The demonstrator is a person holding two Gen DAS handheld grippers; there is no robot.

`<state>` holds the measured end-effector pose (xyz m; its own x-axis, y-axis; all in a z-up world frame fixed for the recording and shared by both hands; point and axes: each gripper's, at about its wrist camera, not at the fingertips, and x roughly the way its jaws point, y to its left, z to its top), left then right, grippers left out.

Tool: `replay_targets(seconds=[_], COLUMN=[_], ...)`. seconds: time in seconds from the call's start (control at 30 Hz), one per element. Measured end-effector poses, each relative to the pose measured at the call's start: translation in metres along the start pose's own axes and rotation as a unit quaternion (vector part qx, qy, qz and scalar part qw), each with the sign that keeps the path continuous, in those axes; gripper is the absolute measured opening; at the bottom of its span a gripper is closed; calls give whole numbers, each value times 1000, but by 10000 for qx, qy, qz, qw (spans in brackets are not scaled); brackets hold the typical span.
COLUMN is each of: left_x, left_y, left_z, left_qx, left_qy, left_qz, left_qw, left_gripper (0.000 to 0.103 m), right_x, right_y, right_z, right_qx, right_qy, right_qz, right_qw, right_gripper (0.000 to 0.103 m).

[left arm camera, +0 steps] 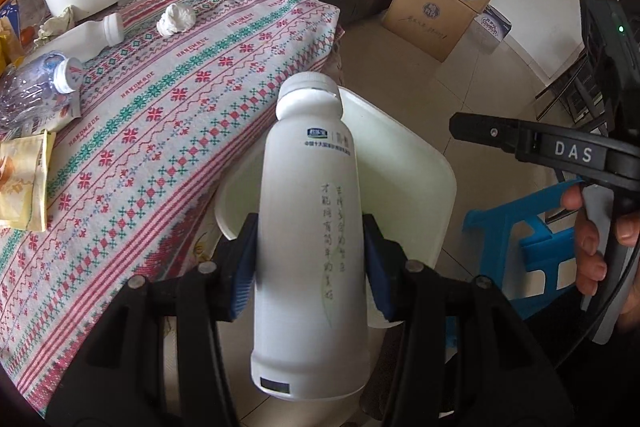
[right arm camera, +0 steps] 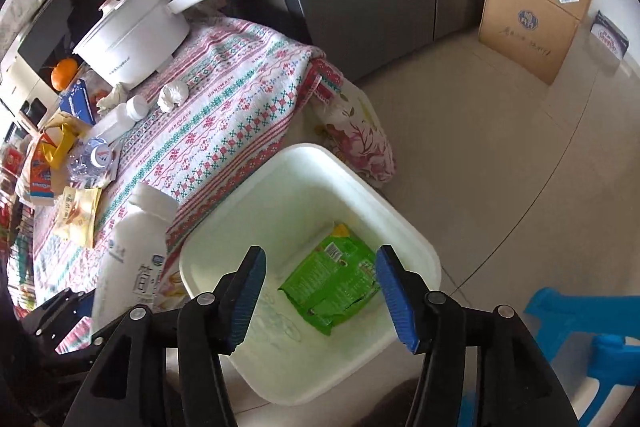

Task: Collect trash
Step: 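Lower the white bottle into the bin and open the left tool, then grasp the yellow bread bag on the table with the left tool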

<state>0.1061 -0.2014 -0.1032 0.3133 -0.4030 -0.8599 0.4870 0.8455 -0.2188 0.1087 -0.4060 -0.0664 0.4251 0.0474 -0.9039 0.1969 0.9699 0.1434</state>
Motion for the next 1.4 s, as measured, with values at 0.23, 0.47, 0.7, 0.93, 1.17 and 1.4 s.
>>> replay_targets(seconds=[0.23, 0.47, 0.7, 0.93, 1.17, 1.4], left_x=[27, 25, 6, -14, -39, -68], left_y=[-24, -26, -10, 15, 53, 114], left_z=[7, 12, 15, 12, 4, -6], left_qx=[211, 349, 177, -136, -479, -1047], left_qy=[24, -135, -317, -401, -452, -364], left_qz=[-128, 151, 330, 535, 898, 1328], left_qw=[9997, 9992, 9988, 9977, 9938, 9849], left_gripper=[51, 66, 78, 83, 92, 97], right_x=[-8, -13, -18, -23, -26, -21], right_y=[-14, -24, -21, -9, 16, 62], right_z=[2, 3, 3, 5, 12, 22], right_qx=[83, 169, 174, 113, -71, -388], right_qy=[-85, -183, -249, -324, -419, -432], right_qz=[-34, -70, -35, 6, 93, 294], right_qw=[9999, 9997, 9995, 9994, 9991, 9979], right_gripper=[63, 63, 63, 64, 67, 73])
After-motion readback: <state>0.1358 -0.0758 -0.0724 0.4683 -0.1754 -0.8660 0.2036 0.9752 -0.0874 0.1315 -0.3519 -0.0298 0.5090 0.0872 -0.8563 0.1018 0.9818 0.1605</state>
